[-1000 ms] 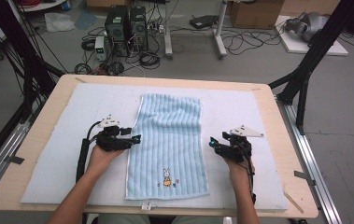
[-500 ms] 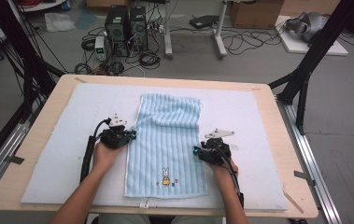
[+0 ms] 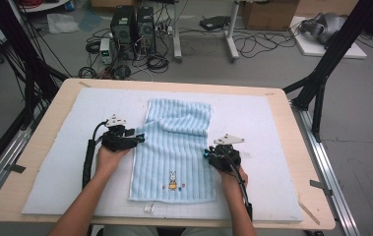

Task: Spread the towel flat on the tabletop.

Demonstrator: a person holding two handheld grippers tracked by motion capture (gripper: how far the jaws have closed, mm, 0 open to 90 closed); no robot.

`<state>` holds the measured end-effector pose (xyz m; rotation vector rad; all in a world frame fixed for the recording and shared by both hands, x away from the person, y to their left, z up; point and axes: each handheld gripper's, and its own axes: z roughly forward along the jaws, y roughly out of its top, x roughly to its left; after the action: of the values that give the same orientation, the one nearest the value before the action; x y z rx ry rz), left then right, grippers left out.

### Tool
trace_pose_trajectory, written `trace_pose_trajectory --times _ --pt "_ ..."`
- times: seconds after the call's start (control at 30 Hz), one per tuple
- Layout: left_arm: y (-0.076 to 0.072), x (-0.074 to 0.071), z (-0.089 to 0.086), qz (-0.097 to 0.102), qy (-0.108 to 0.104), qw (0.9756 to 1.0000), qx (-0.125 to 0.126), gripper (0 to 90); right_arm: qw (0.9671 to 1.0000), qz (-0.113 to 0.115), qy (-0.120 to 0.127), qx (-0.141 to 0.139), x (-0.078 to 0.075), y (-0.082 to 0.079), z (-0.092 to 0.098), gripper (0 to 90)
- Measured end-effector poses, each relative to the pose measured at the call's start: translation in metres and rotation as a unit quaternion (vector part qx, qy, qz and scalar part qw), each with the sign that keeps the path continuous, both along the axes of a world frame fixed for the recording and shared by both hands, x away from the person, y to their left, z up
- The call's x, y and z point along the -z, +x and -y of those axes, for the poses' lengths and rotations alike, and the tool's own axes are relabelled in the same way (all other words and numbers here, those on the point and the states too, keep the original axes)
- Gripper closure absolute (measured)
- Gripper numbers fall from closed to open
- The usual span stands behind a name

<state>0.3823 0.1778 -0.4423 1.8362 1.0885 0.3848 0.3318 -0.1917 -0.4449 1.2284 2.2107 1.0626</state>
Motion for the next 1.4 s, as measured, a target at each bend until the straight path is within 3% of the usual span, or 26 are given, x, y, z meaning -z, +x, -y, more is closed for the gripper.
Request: trace_pose_trajectory --times 0.1,0.2,0.3,0.37,0.53,0.63,0.8,1.03,1.17,1.3,1.4 --pt "-0.008 -0.004 0.0 0.021 -0.016 0.9995 0.018 41.5 0.9999 0.008 0.005 0.004 -0.004 -0.006 0.004 67.3" --pt "-0.017 -0.007 -0.003 0.04 -0.039 0.9983 0.015 31.0 0.9998 0.014 0.011 0.012 -0.007 -0.013 0.01 64.4" --pt "-0.026 -0.007 -0.007 0.045 -0.046 0.9978 0.018 23.1 0.9995 0.017 0.022 0.018 -0.01 -0.022 0.015 59.4" --pt "-0.033 -0.007 -0.009 0.05 -0.05 0.997 0.034 22.3 0.999 0.026 0.027 0.023 -0.011 -0.029 0.019 50.6" --pt "-0.056 -0.003 -0.015 0.061 -0.055 0.9956 0.047 22.5 0.9983 0.031 0.039 0.03 -0.007 -0.049 0.025 34.8" --pt "-0.068 0.0 -0.016 0.064 -0.051 0.9955 0.048 22.5 0.9979 0.032 0.044 0.035 -0.005 -0.061 0.028 30.3" --pt "-0.088 0.001 -0.016 0.06 -0.042 0.9963 0.045 23.2 0.9979 0.034 0.046 0.031 -0.006 -0.079 0.032 36.1" --pt "-0.104 0.002 -0.014 0.043 -0.029 0.9977 0.044 27.2 0.9988 0.027 0.038 0.017 -0.003 -0.092 0.031 53.2" --pt "-0.106 0.007 -0.01 0.006 -0.018 0.9983 0.055 36.7 0.9991 0.015 0.039 0.011 0.0 -0.094 0.028 60.7" --pt "-0.108 0.008 -0.005 -0.006 -0.002 0.9978 0.066 50.5 0.9994 0.007 0.035 0.003 0.003 -0.095 0.024 65.1" --pt "-0.106 0.009 -0.001 -0.023 0.019 0.9968 0.074 54.7 0.9996 -0.004 0.026 0.002 0.005 -0.092 0.021 65.8"
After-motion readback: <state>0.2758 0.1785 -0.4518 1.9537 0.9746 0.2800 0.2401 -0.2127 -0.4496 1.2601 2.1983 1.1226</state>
